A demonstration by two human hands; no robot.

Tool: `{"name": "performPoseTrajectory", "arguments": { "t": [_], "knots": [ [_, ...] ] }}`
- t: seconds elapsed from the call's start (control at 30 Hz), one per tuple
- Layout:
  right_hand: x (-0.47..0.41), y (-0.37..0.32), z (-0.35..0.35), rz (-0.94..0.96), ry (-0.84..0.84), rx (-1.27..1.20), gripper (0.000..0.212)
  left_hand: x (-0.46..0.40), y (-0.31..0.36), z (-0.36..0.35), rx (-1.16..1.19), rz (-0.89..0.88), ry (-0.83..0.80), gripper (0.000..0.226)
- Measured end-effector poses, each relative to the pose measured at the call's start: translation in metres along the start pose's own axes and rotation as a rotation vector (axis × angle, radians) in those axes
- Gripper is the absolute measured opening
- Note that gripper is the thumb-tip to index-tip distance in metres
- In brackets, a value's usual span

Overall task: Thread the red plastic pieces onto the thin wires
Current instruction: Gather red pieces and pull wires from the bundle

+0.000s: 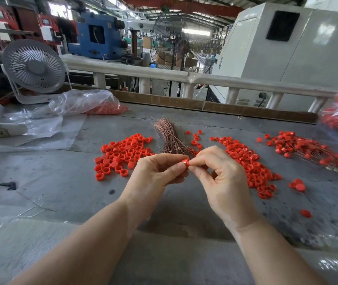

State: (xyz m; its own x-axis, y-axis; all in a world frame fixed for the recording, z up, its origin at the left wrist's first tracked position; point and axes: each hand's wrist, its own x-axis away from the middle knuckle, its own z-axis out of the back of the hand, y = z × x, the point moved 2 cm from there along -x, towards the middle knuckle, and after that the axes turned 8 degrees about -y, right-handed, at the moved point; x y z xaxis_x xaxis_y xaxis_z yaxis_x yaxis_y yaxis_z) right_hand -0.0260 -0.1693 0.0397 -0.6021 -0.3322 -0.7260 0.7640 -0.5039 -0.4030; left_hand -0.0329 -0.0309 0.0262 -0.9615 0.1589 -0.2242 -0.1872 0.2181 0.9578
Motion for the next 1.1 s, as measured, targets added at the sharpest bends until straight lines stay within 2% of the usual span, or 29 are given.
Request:
{"name": "performPoseTrajectory", "arguments": {
  "t": [0.33, 0.83, 1.1],
  "knots": [
    [-0.0010, 0.0014, -0.0001, -0.057, 0.007, -0.128, 0.006, -0.0011, 0.0011, -0.0017, 0.082, 0.006, 0.000, 0.018],
    [-0.0015, 0.0031, -0.0008, -0.045, 0.016, -0.113, 0.004, 0.0004, 0.0065, -0.0045, -0.107, -0.085, 0.021, 0.019],
    [-0.0014, 0.0011, 0.0012, -0.050, 0.013, -0.115, 0.005, 0.0007, 0.0051, -0.0041, -0.046, -0.065, 0.017, 0.018]
  ]
}}
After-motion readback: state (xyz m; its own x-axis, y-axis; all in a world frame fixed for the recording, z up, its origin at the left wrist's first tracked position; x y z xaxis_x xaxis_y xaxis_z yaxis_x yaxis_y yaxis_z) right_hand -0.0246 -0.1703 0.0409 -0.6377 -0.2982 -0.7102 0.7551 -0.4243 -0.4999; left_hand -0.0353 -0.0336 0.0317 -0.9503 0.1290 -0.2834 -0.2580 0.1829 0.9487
